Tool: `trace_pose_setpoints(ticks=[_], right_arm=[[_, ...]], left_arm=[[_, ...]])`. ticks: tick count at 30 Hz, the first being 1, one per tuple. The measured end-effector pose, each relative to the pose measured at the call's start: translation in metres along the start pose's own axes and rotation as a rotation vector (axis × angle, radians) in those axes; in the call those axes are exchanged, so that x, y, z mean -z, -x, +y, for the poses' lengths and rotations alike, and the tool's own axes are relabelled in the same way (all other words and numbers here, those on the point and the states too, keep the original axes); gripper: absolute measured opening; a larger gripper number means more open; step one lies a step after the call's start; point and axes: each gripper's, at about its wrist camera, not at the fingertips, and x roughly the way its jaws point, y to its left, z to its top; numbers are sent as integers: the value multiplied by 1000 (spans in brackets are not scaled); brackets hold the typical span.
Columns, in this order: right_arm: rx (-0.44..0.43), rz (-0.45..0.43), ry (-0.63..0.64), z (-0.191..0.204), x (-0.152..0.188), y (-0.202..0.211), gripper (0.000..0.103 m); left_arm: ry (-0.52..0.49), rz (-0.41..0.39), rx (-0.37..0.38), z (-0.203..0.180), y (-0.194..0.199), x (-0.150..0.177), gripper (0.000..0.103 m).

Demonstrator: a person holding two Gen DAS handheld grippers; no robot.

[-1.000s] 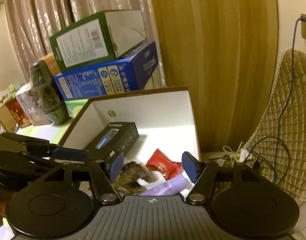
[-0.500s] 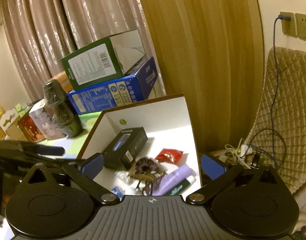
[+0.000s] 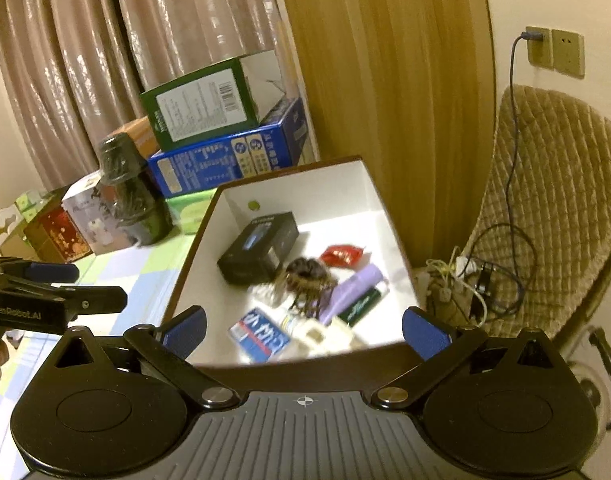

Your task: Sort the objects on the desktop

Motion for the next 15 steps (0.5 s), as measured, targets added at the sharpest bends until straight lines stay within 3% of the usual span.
trace_pose_setpoints(ticks=[15], right_arm=[[70,29,50,63,58,54,101]], left_arm=[[23,-3,-34,19,84,64,102]])
